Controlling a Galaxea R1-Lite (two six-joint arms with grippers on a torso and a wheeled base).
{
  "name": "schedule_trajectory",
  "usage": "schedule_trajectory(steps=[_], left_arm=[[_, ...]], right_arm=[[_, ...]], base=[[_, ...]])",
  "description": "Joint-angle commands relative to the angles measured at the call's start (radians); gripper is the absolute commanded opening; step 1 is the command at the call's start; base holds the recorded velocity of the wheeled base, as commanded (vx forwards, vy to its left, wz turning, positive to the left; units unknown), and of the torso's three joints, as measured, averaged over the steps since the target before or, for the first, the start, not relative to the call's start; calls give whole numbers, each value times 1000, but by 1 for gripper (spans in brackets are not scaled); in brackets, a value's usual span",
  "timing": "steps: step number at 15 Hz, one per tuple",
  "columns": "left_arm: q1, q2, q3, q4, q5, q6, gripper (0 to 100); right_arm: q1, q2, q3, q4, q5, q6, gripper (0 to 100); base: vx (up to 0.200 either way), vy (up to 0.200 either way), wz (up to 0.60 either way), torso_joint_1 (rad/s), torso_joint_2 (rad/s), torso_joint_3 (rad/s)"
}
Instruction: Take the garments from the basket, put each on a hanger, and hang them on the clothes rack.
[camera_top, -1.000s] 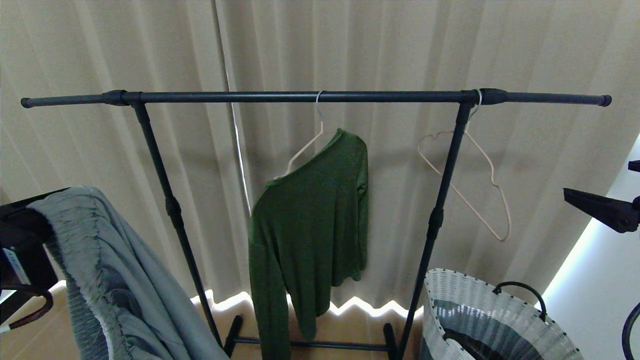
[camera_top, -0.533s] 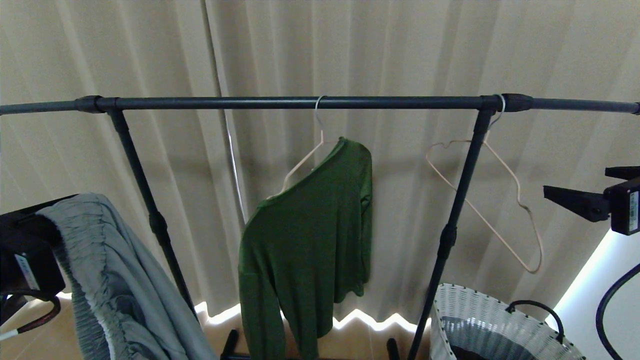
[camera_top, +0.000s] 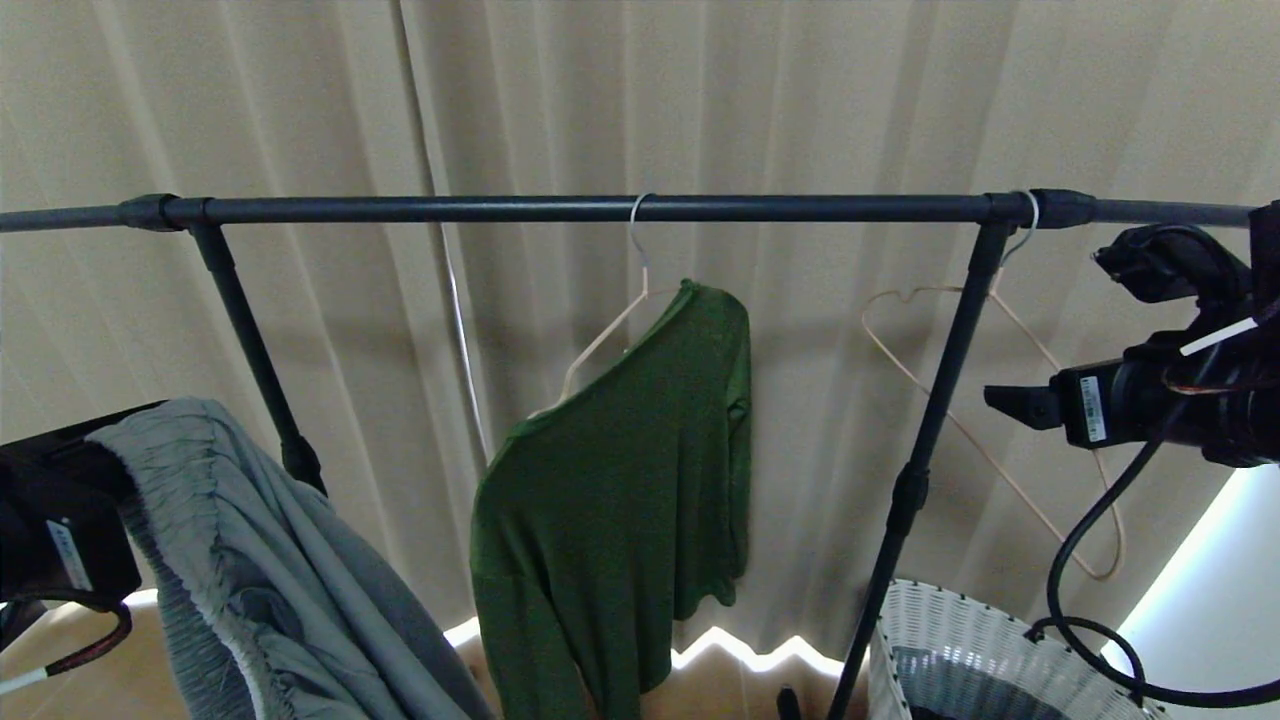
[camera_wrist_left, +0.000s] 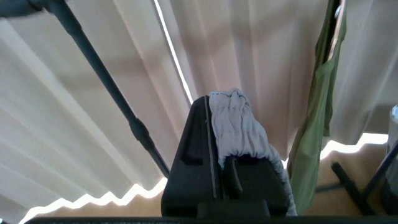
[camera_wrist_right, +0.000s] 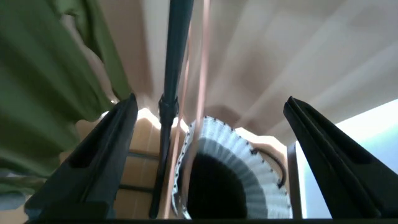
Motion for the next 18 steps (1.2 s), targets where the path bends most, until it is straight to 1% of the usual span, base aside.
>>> schedule_trajectory(steps=[1,5,10,11,18], left_arm=[[0,0,1,-1,0,-1,0],[0,3,2,-1,0,-1,0],[0,1,2,-1,0,0,0],[-2,1,2,-1,0,0,0],[-2,1,12,-1,-6,-1,0]], right_arm=[[7,53,-10,1,-3,1,100],[5,53,-10,15,-4,2,100],[5,51,-9,20,-4,24,100],[4,50,-7,20,-4,27,0],[1,31,-9,17,-4,48,0]], base=[[0,0,0,0,0,0],[0,0,0,0,0,0],[0,0,0,0,0,0],[0,0,0,0,0,0],[0,0,0,0,0,0]])
